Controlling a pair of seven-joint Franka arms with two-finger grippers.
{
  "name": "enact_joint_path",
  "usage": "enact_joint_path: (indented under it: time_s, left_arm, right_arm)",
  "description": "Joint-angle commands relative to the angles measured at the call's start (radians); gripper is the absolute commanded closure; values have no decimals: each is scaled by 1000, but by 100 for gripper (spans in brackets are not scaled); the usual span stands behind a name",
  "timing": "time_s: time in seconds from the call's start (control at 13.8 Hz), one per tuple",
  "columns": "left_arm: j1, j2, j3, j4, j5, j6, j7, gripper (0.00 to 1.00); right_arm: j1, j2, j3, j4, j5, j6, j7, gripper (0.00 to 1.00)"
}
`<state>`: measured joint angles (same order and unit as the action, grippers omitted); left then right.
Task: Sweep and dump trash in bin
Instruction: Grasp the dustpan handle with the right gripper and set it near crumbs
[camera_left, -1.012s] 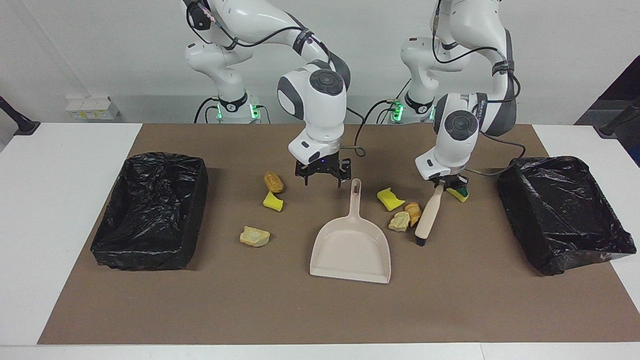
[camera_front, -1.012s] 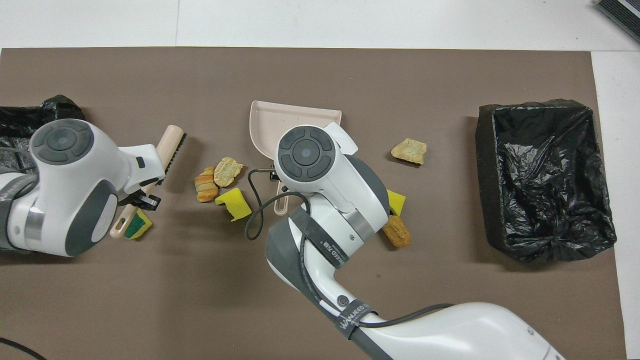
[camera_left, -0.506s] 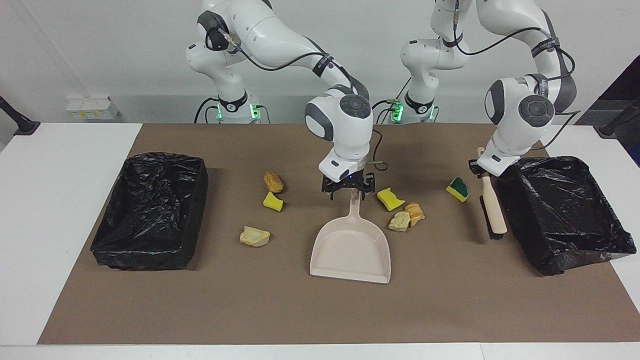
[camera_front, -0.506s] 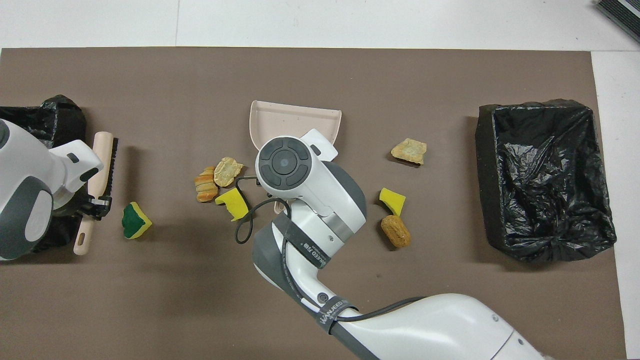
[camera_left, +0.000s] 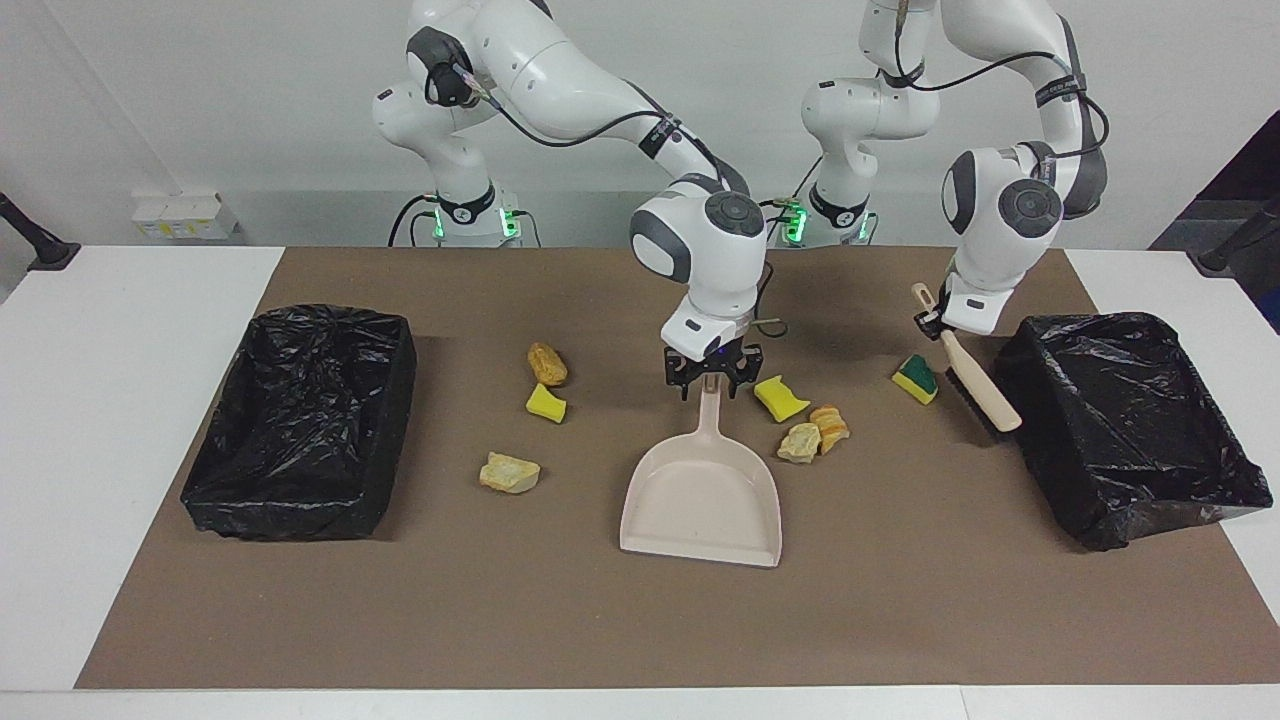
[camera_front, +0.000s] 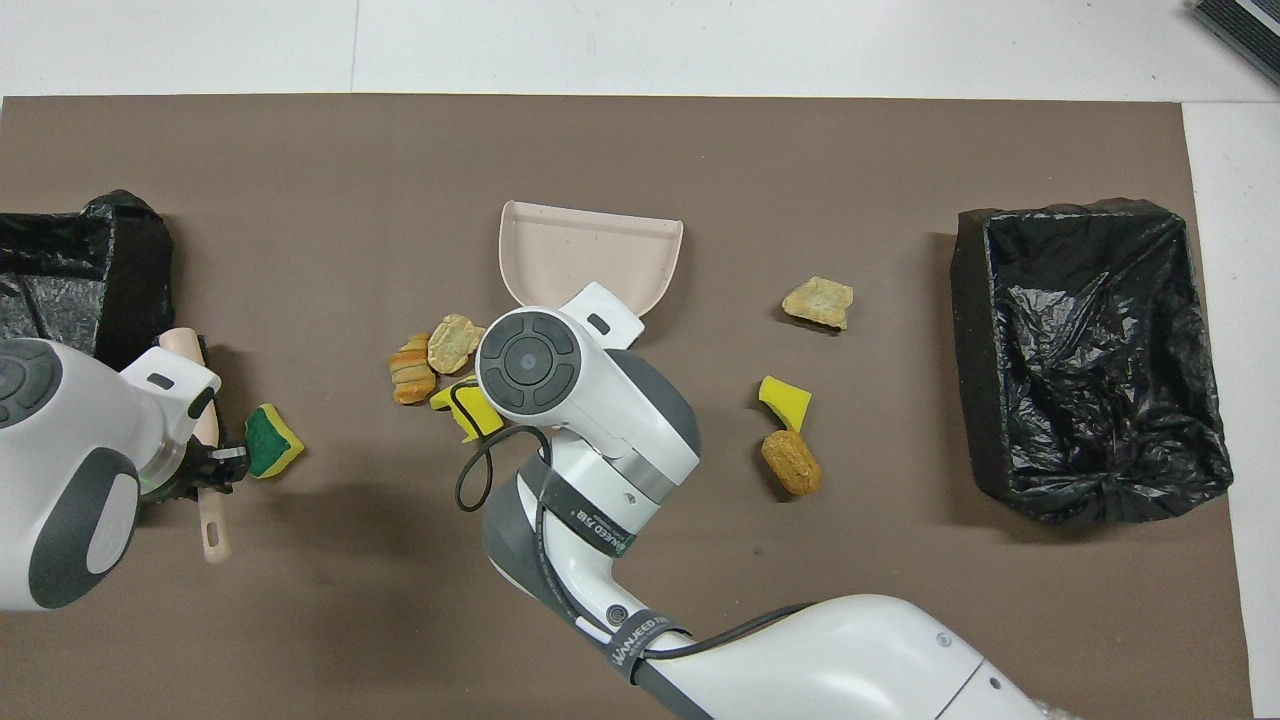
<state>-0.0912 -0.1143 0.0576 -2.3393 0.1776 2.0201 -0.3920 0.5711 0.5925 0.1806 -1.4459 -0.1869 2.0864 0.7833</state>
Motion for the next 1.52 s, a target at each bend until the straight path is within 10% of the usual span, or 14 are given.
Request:
enact_joint_path:
  time_s: [0.0, 0.29, 0.87, 1.45]
  left_arm:
    - [-60, -30, 4, -43, -30, 43, -8, 100]
    - [-142, -21, 4, -45, -171, 118, -7, 100]
    - [-197, 33, 13, 96, -227, 76, 159, 100]
    - [-99, 45, 13, 51, -224, 38, 383, 100]
  right_arm:
    - [0, -6, 2, -19, -25, 9, 27, 51]
    - [-2, -11, 3, -24, -19, 0, 25, 99]
    - [-52, -228, 5, -172, -17, -9, -74, 100]
    - [-164, -356, 3, -304, -16, -39, -834, 100]
